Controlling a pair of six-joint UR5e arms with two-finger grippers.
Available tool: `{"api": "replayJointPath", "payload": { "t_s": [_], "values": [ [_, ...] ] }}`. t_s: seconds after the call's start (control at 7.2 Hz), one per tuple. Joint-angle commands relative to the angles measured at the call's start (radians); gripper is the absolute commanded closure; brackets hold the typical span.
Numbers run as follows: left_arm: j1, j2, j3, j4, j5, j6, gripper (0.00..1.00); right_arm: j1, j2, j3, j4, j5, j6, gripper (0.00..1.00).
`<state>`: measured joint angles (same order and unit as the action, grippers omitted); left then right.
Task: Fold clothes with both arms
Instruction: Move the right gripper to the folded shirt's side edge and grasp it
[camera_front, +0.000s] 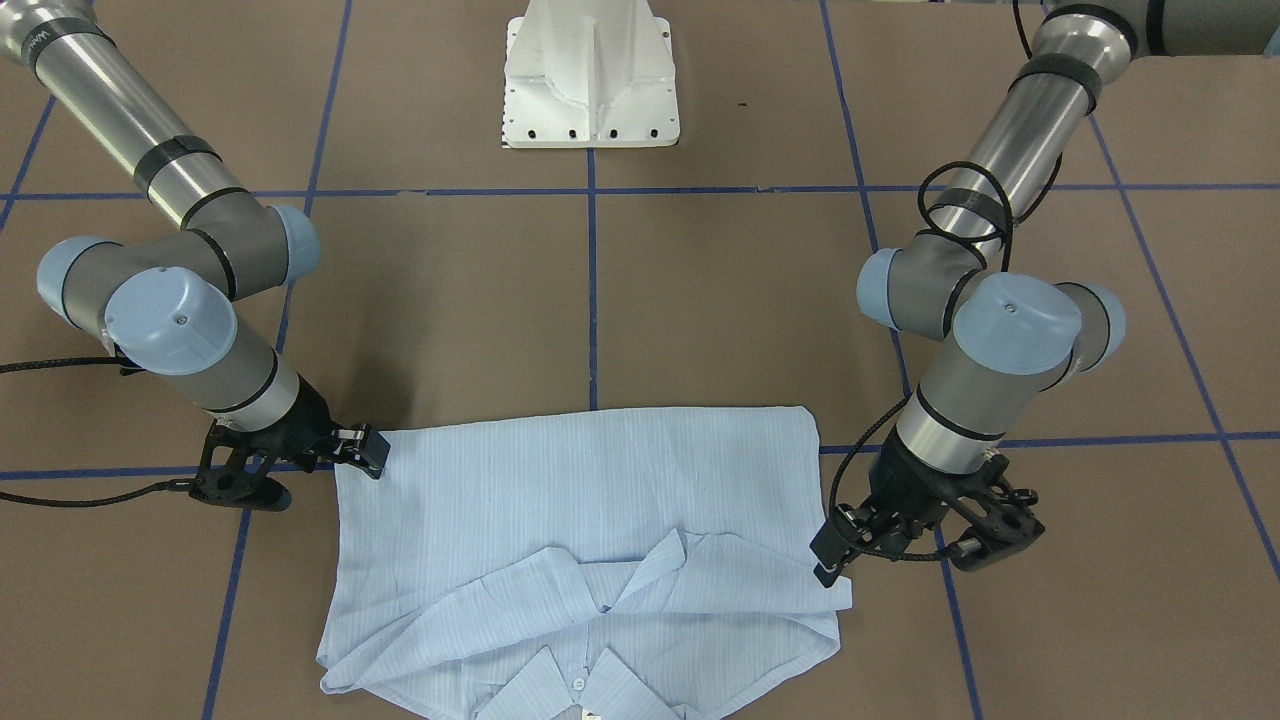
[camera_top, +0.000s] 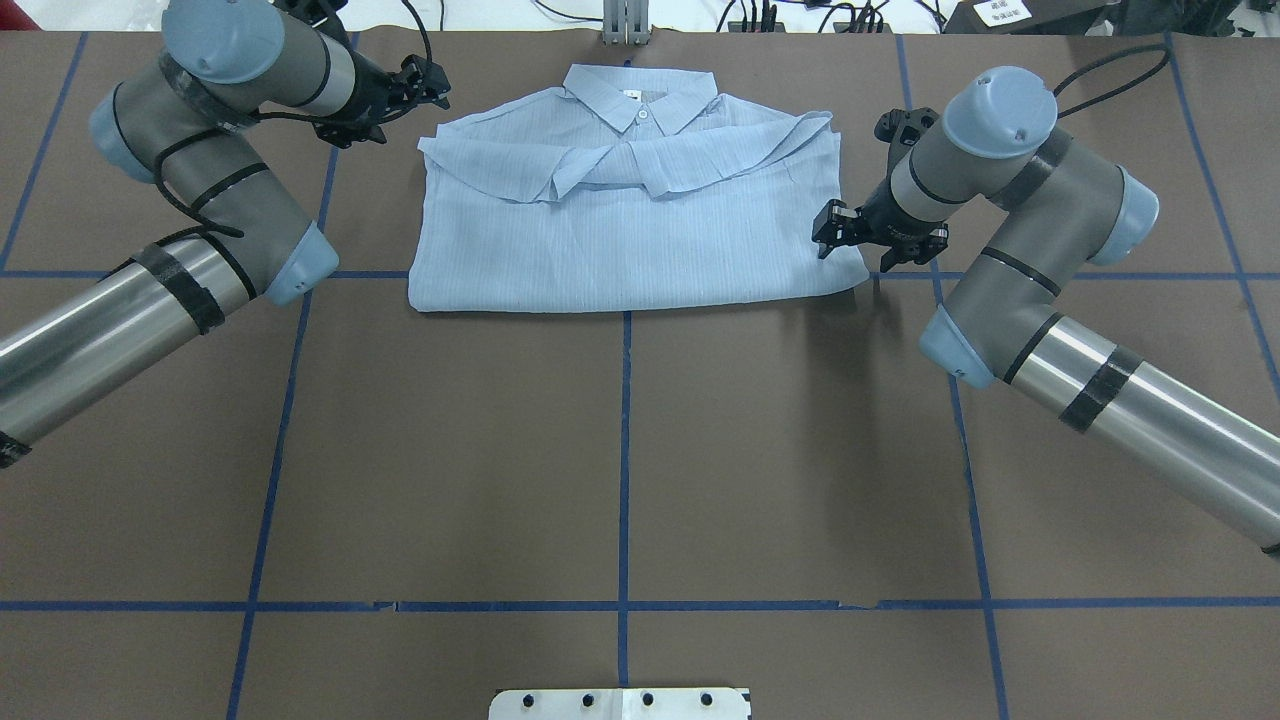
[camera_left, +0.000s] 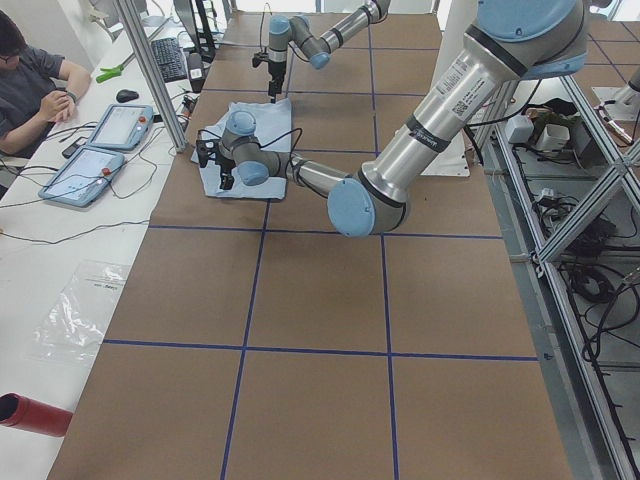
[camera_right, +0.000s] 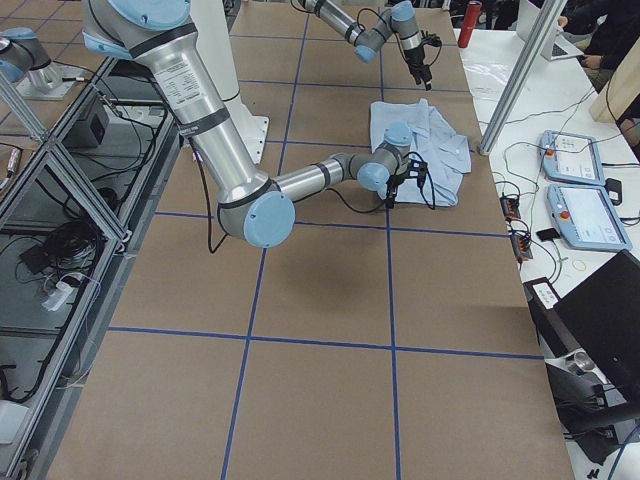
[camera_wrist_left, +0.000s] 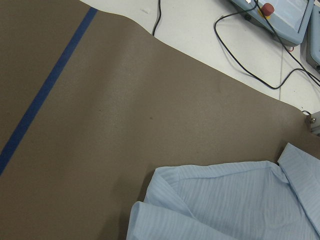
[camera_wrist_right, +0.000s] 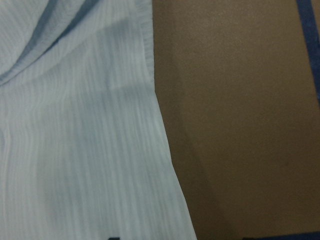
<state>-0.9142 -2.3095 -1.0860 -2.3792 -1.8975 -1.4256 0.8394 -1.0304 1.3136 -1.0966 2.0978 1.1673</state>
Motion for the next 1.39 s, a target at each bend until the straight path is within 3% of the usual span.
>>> {"api": "replayJointPath", "payload": {
  "t_s": [0.0,0.14,0.42,0.69,1.25],
  "values": [
    [0.000,0.004,0.000,0.000,-0.002,0.001,0.00,-0.005,-0.003,0.016,0.000,0.008,0.000,0.57],
    [0.000,0.005,-0.002,-0.002,0.000,0.001,0.00,-0.005,-0.005,0.029,0.000,0.011,0.000,0.74],
    [0.000,0.005,-0.002,-0.002,-0.002,0.001,0.01,-0.005,-0.016,0.035,0.000,0.010,-0.001,1.00],
    [0.000,0.005,-0.002,-0.002,0.000,0.001,0.02,-0.005,-0.083,0.096,0.029,0.011,-0.001,1.00],
    [-0.002,0.050,-0.084,0.005,0.000,-0.004,0.02,-0.067,-0.437,0.503,0.027,0.011,0.002,1.00]
  ]
}}
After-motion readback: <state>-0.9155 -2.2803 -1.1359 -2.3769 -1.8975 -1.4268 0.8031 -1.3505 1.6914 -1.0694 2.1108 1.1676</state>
